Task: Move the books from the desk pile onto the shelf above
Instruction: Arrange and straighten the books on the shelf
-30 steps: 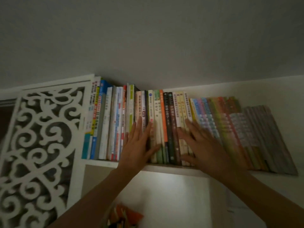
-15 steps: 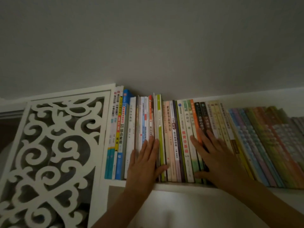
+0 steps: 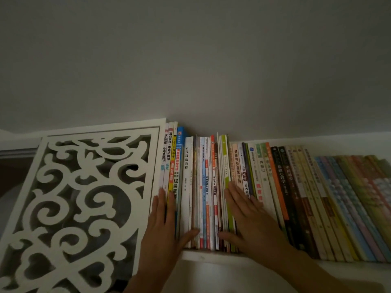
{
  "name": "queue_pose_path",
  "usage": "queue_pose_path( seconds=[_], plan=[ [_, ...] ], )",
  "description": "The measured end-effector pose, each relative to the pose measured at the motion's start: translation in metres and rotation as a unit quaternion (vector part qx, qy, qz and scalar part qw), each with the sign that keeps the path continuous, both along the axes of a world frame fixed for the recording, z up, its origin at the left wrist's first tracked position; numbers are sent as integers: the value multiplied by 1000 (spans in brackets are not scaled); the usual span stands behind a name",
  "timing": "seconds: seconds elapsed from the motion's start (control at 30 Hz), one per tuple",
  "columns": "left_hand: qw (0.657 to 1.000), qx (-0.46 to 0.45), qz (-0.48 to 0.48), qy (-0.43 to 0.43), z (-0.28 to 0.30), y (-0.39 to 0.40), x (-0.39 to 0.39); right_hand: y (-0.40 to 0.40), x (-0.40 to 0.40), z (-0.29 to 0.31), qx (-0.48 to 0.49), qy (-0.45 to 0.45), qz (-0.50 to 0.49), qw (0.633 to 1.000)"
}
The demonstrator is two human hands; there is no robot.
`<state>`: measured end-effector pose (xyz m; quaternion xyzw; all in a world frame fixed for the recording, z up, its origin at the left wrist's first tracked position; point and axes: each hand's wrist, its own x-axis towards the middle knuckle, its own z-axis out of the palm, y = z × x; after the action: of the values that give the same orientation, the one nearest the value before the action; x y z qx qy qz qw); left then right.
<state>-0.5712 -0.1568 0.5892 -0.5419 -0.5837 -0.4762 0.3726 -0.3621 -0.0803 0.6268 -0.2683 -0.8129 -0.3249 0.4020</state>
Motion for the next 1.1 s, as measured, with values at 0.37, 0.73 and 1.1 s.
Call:
queue_pose_path(
  seconds=[0.37, 0.73, 1.1],
  plan=[
    [994, -62, 92, 1, 6, -12, 13, -17, -7, -4, -23, 37, -81, 996],
    [994, -101, 32, -28, 26, -40, 40, -48, 19, 78, -100, 6, 71, 992],
    [997, 16, -69, -11, 128, -15, 71, -21, -10, 182, -124, 37, 95, 987]
  ],
)
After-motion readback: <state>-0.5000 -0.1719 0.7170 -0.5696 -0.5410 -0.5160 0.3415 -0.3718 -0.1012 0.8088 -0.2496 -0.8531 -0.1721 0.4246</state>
